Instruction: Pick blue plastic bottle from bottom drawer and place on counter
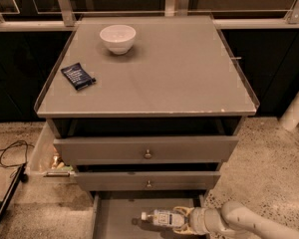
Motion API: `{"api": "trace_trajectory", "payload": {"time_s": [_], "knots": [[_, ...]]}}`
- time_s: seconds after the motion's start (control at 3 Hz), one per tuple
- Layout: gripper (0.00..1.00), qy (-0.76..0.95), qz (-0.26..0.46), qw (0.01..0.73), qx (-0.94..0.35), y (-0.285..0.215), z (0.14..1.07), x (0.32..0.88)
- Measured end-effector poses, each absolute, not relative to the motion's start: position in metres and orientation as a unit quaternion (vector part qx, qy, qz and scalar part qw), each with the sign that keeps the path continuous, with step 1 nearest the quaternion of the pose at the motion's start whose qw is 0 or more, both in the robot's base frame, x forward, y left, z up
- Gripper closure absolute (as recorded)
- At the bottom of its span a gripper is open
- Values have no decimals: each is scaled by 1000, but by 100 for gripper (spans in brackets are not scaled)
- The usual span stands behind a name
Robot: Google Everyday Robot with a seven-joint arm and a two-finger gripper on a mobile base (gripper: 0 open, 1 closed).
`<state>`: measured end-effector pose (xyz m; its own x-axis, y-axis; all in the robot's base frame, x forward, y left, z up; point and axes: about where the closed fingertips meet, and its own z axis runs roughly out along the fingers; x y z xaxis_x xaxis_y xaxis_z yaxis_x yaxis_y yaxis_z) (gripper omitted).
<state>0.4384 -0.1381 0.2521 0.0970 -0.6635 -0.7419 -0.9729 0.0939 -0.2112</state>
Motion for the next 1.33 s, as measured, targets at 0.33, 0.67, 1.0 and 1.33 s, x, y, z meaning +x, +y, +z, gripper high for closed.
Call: {"api": "trace_trajectory", "payload": {"time_s": [0.33,0.67,1.0,1.33], "knots": [[100,636,173,379,-650,-166,299,435],[100,631,142,380,-661,-194,349,437],[100,625,121,395,-662,-223,403,438],[100,607,101,426,-663,-261,496,426]]}}
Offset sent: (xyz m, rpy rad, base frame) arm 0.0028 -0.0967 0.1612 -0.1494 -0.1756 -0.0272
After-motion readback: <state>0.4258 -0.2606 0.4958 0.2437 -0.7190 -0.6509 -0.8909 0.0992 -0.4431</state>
